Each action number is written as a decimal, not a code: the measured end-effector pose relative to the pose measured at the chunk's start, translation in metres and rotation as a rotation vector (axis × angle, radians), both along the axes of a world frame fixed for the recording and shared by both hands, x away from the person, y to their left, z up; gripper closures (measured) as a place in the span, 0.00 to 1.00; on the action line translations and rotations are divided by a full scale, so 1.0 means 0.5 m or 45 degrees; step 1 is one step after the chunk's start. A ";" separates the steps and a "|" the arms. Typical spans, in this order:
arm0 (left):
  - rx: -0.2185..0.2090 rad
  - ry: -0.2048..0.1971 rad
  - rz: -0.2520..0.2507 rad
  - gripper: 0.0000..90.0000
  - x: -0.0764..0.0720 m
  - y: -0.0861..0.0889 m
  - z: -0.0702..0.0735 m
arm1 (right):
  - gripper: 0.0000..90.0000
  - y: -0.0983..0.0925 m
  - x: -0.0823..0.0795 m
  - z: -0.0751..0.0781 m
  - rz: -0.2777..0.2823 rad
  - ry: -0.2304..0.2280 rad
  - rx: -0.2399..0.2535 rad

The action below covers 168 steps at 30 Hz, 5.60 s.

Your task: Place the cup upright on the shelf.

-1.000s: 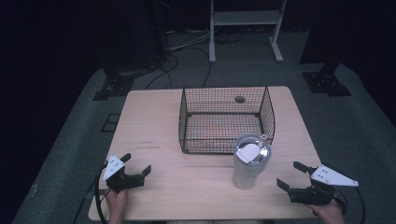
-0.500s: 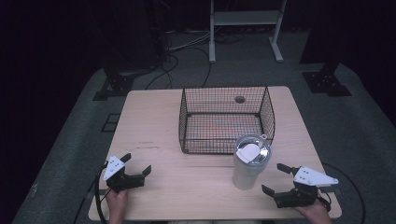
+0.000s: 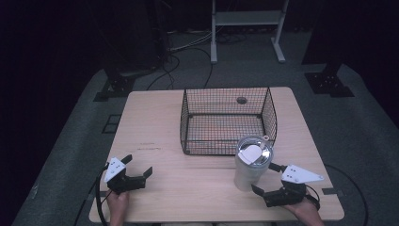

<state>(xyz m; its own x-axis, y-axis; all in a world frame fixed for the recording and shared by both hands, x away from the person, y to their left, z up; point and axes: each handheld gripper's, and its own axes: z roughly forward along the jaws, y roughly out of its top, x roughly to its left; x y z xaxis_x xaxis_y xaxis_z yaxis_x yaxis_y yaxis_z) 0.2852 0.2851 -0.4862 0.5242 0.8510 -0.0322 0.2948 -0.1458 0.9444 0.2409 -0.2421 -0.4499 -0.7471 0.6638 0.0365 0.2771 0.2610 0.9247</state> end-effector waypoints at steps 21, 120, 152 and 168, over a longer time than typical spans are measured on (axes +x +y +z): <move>0.007 -0.004 -0.005 0.00 -0.001 0.000 0.000 | 0.07 0.061 0.052 -0.012 -0.006 -0.114 0.039; -0.044 -0.030 0.004 0.00 -0.002 0.006 0.001 | 0.10 0.230 0.406 0.268 0.067 -0.158 0.071; -0.011 -0.032 -0.001 0.00 0.000 0.002 0.002 | 0.10 0.305 0.516 0.130 0.094 -0.025 -0.053; -0.034 -0.045 -0.022 0.00 -0.007 0.008 0.001 | 0.10 0.327 0.538 0.081 0.132 0.040 -0.133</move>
<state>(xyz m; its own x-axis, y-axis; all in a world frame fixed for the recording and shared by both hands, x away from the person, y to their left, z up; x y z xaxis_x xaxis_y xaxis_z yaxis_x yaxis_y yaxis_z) 0.2818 0.2890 -0.4857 0.5402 0.8408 -0.0360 0.2586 -0.1251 0.9578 0.5100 -0.0787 -0.4097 -0.8115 0.5844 -0.0042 0.2720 0.3840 0.8824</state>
